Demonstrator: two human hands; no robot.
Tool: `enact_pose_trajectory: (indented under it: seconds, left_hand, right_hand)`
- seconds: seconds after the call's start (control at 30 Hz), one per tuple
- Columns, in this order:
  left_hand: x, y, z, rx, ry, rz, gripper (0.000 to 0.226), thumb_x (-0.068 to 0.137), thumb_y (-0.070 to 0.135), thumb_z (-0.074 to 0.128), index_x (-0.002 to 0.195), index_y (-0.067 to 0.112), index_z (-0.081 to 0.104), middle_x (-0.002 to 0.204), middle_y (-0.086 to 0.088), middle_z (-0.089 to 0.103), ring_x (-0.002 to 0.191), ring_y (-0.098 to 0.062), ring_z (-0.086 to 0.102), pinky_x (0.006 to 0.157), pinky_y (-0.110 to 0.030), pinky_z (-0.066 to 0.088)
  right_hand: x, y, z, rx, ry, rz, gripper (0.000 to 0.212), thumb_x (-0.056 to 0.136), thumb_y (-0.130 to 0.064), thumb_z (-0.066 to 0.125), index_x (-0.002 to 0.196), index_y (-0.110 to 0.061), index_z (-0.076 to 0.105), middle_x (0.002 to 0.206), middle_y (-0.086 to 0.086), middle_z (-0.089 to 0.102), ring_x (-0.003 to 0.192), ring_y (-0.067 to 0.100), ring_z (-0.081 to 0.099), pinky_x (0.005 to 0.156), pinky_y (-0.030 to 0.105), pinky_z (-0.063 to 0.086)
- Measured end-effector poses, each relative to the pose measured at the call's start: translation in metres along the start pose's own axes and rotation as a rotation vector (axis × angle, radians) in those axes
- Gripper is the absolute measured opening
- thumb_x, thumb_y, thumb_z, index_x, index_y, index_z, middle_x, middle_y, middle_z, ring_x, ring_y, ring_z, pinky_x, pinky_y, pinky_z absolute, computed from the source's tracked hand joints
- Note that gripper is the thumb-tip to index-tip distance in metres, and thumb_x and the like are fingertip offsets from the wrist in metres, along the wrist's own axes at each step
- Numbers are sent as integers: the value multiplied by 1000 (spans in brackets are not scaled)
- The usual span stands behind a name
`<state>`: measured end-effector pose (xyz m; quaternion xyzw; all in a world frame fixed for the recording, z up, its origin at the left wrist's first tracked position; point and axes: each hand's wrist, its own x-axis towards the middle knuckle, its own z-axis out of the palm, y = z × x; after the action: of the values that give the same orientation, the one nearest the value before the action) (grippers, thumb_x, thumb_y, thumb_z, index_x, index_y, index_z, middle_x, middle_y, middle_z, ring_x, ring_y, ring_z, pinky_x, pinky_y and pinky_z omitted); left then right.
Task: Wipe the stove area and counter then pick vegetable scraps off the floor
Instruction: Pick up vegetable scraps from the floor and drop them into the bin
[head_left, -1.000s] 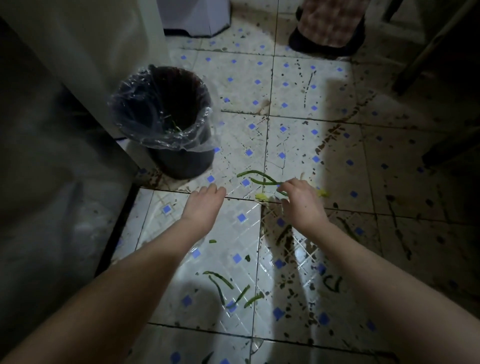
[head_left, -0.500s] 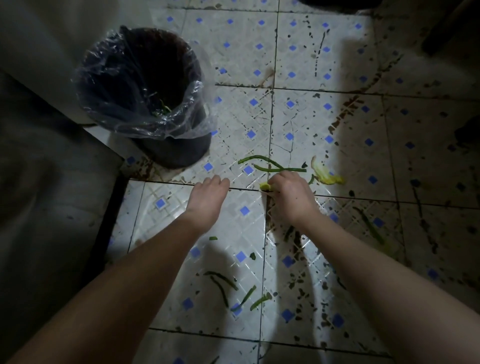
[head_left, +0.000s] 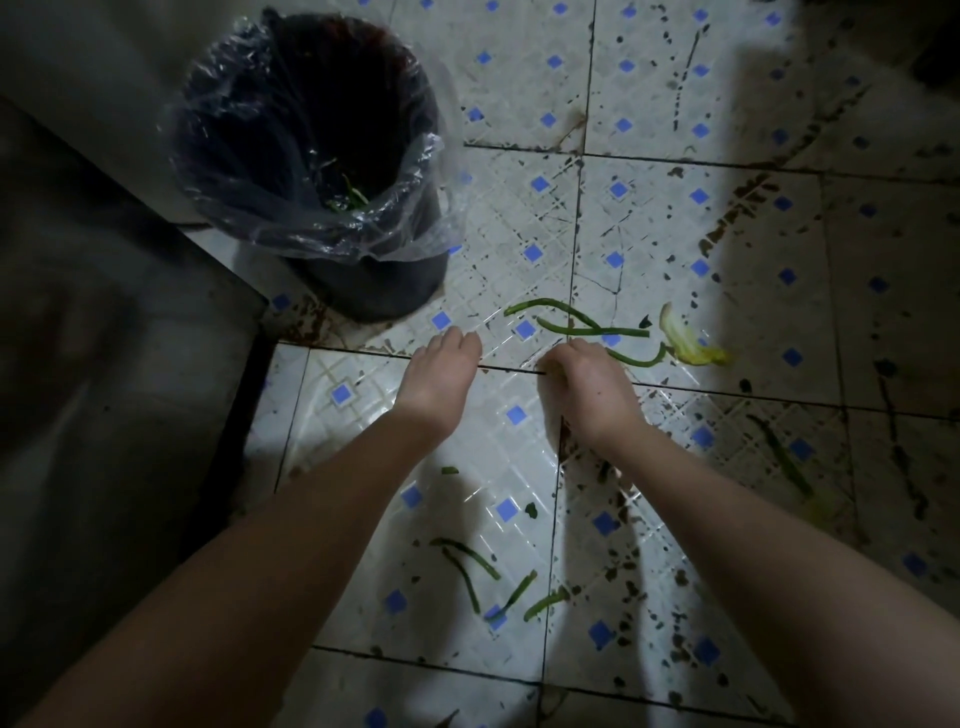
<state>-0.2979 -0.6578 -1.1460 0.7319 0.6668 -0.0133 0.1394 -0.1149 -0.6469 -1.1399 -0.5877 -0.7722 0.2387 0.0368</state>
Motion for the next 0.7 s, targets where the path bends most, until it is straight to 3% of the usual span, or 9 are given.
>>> enact_pose_trajectory:
  seconds: [0.33,0.53,0.7]
  left_hand:
    - [-44,-16,4,-52,-65,-9,38,89,-4,50,121,15,49,116,-6,49,106,-21,48,87,-28,38]
    - [-70,-17,-4,-82,-207,5,50,64,-13,65,107,11,52,109,-6,45,96,-23,47,66,-26,39]
    - [-88,-12,-4,-88,-206,44,20,92,2,45,108,10,53,104,-10,54,94,-25,51,79,-33,43]
  right_hand:
    - [-5,-9,-4,-5,-89,44,28,82,6,52,107,-6,57,109,13,54,101,31,52,82,42,48]
    - [-9,-14,-21,-49,-43,32,41,76,13,51,111,-8,57,111,12,55,99,31,53,77,40,49]
    - [-16,-15,-29,-60,6,12,42,77,12,54,112,-10,57,114,10,55,102,30,54,78,37,48]
